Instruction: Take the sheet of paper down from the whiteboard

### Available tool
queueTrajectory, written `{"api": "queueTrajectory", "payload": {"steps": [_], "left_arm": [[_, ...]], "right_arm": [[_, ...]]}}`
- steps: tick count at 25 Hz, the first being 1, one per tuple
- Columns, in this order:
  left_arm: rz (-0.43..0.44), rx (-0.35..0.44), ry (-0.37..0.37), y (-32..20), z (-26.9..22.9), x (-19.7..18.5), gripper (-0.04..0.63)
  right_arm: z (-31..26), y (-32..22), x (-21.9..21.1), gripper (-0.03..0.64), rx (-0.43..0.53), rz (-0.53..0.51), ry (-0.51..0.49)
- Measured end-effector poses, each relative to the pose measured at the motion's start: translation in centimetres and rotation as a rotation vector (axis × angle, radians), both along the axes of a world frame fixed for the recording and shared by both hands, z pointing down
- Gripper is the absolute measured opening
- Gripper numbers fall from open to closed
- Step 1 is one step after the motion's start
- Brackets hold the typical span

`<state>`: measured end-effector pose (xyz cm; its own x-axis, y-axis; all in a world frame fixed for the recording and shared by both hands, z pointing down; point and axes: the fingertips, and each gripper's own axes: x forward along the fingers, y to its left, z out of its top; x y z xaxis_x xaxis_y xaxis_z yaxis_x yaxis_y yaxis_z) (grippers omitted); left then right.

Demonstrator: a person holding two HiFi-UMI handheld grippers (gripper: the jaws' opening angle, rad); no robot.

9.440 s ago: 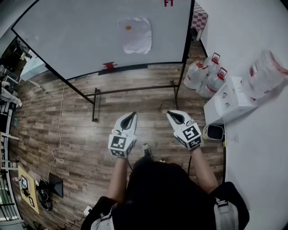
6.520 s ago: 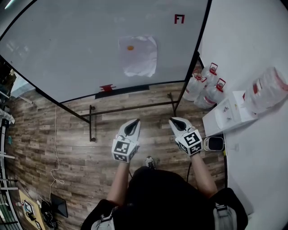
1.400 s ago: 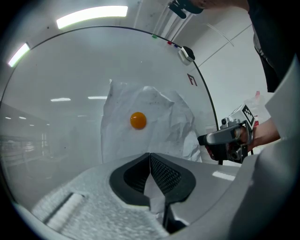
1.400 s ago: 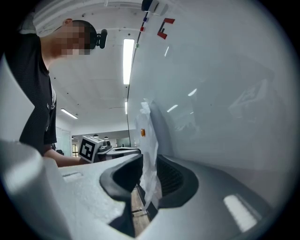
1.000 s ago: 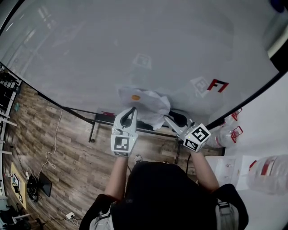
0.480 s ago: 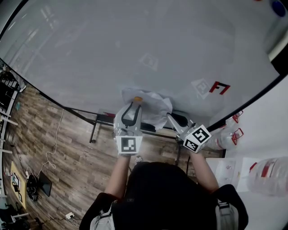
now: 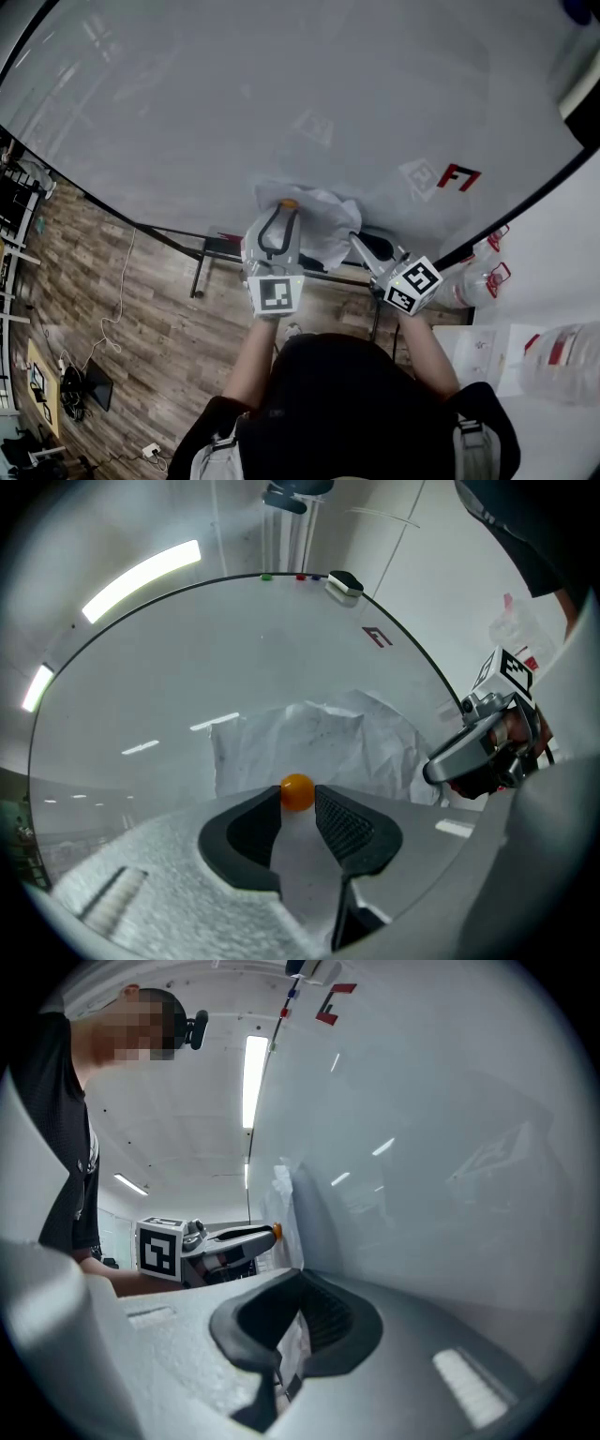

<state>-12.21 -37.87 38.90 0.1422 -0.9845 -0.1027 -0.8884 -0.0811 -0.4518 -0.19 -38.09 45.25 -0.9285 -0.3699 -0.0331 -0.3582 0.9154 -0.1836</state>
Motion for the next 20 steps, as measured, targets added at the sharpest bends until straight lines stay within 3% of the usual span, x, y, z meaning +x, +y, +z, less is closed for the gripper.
{"api": "queueTrajectory", "payload": {"steps": [20], "left_arm": [[-0.056,0.049,0.012,-0.9,-0.7,0.3,0.143]], "right_arm": [[0.0,-0.2,0.0,0.003,-0.006,-0.017,-0.003]]}}
